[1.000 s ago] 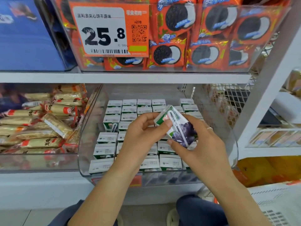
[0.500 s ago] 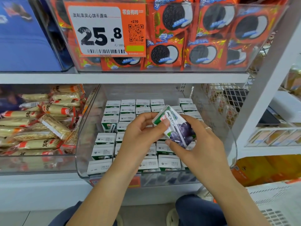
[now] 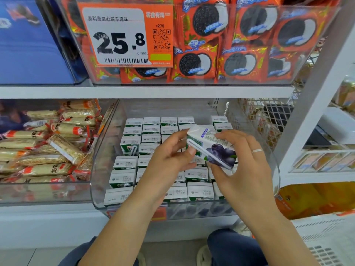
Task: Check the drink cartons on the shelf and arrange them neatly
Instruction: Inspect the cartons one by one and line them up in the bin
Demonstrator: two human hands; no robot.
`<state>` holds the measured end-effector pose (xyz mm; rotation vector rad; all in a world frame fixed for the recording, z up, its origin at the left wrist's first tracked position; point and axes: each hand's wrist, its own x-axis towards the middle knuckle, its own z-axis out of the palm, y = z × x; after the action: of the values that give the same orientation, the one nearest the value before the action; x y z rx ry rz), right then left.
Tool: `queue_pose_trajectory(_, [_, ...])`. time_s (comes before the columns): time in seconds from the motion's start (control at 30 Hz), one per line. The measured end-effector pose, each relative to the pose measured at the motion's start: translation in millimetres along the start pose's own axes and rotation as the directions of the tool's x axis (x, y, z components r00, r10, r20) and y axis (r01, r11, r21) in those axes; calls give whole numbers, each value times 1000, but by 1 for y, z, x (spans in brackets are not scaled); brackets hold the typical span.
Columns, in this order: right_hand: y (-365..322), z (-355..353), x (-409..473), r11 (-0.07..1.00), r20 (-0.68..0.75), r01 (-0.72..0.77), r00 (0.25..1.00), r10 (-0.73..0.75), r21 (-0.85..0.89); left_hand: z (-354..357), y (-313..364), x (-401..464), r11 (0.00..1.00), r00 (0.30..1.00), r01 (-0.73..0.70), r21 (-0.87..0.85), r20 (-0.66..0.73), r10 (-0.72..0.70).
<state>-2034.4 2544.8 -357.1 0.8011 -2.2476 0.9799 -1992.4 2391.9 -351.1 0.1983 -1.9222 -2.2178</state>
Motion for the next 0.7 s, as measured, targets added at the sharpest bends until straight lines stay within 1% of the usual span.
queue_pose_trajectory(0.13, [-1,0,1,999,-25,53,998,-54,-13,1,0,1,1000,1000,13,-3,4,-13])
queue_pose_trajectory(0.27, [-4,-1,1,1000,10,7,1000,-7,-3,2,1,1,1000,1000,21,-11,-1,-21])
queue_pose_trajectory(0.33, [-3,-3,2,997,28,-64,998,63,38,2,1,1,1000,1000,5,-2,-19,-5])
queue_pose_trajectory(0.43, [-3,-5,5,962,58,-197,980,189,191,2,3,1,999,997,-37,-20,-75,36])
queue_pose_trajectory(0.5, [-4,-6,7,916,111,-295,955,274,271,1,5,0,996,995,-62,-58,-82,57])
queue_pose_trajectory(0.57, [-3,-6,8,850,198,-401,915,352,341,2,7,-1,993,995,-82,-79,-64,77])
queue_pose_trajectory(0.63, [-3,-7,10,773,287,-475,878,384,420,1,7,-1,990,994,-102,-94,-51,97])
queue_pose_trajectory(0.7, [-3,-7,10,723,353,-502,861,366,474,0,7,-2,987,992,-124,-101,-34,121])
